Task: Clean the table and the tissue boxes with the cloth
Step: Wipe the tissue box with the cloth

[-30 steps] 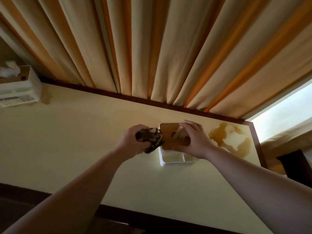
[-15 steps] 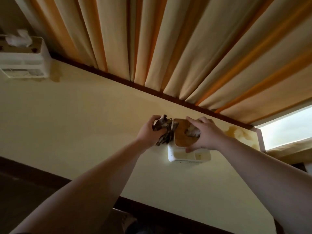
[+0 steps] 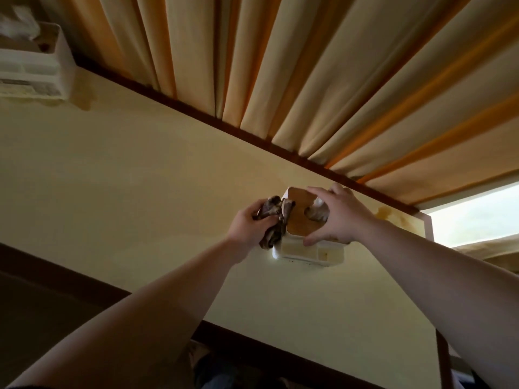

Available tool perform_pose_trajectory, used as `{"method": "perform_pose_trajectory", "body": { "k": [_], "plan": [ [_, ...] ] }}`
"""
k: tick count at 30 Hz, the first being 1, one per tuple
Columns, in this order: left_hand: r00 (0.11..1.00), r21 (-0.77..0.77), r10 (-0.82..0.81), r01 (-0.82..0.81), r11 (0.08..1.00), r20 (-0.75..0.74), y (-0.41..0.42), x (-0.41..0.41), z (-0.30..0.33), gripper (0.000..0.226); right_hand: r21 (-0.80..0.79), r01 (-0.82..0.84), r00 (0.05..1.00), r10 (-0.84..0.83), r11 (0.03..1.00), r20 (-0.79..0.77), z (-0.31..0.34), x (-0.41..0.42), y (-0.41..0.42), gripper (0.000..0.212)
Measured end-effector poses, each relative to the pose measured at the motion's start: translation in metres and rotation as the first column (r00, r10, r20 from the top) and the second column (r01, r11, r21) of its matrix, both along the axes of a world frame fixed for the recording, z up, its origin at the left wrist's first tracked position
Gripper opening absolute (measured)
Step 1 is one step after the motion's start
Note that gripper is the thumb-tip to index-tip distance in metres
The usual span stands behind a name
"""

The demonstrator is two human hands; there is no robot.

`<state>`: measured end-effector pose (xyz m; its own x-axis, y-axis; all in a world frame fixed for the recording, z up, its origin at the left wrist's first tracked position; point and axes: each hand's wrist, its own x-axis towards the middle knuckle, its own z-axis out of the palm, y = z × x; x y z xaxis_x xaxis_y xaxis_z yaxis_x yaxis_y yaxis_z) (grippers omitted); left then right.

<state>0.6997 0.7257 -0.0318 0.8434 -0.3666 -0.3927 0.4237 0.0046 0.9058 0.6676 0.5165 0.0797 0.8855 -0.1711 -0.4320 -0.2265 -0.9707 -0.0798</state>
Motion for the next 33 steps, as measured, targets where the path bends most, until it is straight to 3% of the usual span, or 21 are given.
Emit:
{"method": "perform_pose_trajectory", "body": {
  "k": [7, 14, 17, 20, 24, 33],
  "plan": [
    [0.998, 0.025, -0.058, 0.058, 0.998, -0.001, 0.019, -0.037, 0.0, 0.035, 0.002, -0.013, 1.0, 0.013, 1.0, 0.001, -0.001, 0.003, 0.001, 0.138],
    [0.985, 0.15, -0.046, 0.021, 0.988, 0.166, -0.014, 0.03, 0.018, 0.033, 0.017, -0.004, 0.999, 0.004, 1.0, -0.032, -0.001, 0.005, -0.001, 0.138],
    [0.986, 0.231, -0.081, 0.045, 0.972, 0.146, -0.03, 0.06, 0.029, 0.039, 0.025, -0.001, 0.999, 0.002, 1.0, -0.035, -0.001, 0.004, -0.002, 0.139],
    [0.982, 0.273, -0.142, 0.102, 0.956, 0.128, -0.035, 0.068, 0.026, 0.028, 0.04, 0.003, 0.999, -0.002, 0.999, -0.032, -0.002, 0.003, -0.003, 0.14],
    [0.988, 0.247, -0.115, 0.085, 0.965, 0.108, -0.023, 0.051, 0.011, 0.015, 0.029, -0.013, 1.0, 0.014, 1.0, -0.024, -0.002, 0.003, -0.004, 0.138],
    [0.978, 0.184, -0.195, 0.179, 0.967, 0.076, 0.026, -0.02, -0.005, 0.03, 0.031, -0.016, 1.0, 0.017, 0.999, -0.011, -0.007, 0.002, -0.005, 0.139]
  ]
}}
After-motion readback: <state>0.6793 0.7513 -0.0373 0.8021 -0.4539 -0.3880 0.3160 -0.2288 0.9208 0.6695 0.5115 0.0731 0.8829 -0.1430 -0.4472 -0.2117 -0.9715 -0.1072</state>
